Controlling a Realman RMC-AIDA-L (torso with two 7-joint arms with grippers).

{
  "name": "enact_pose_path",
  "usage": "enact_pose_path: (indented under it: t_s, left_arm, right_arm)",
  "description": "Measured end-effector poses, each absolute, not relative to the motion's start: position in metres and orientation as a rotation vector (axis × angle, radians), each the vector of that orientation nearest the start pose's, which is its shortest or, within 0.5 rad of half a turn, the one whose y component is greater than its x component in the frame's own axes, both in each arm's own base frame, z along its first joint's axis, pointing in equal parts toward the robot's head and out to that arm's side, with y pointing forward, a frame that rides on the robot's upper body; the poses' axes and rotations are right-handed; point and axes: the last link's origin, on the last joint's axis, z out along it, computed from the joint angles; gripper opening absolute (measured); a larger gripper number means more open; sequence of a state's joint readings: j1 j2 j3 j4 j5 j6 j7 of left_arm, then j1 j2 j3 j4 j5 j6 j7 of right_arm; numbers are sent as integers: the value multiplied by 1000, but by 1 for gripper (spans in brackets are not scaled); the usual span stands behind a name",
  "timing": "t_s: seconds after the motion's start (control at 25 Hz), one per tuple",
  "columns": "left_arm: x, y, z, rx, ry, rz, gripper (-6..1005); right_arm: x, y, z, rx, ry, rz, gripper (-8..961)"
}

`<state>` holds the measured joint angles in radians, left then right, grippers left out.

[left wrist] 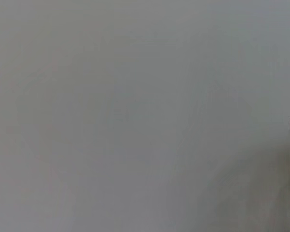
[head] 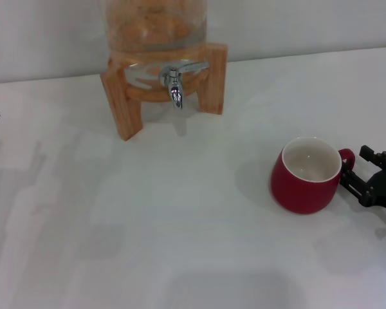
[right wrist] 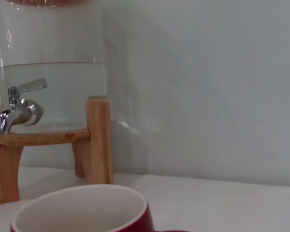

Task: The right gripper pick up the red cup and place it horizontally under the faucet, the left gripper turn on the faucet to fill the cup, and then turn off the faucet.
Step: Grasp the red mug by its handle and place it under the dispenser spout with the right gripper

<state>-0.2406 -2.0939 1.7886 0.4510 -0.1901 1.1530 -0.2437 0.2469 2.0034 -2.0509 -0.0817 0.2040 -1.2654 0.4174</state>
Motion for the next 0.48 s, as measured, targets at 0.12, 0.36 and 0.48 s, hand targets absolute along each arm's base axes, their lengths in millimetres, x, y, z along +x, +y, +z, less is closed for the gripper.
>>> enact_pose_path:
  t_s: [0.12,0.36,0.48]
  left_arm:
    - [-303,315,-3,-1602,-464,-876,808]
    - [-302,316,-3,-1604,-462,-877,807]
    - [-301,316,-3,-1605,-461,-878,807]
  right_arm:
    - [382,252,-11,-1863,643,648,599]
    - [382,256,-12,-1868,650,634,598]
    - [382,258,-13,-1870,656,624,509]
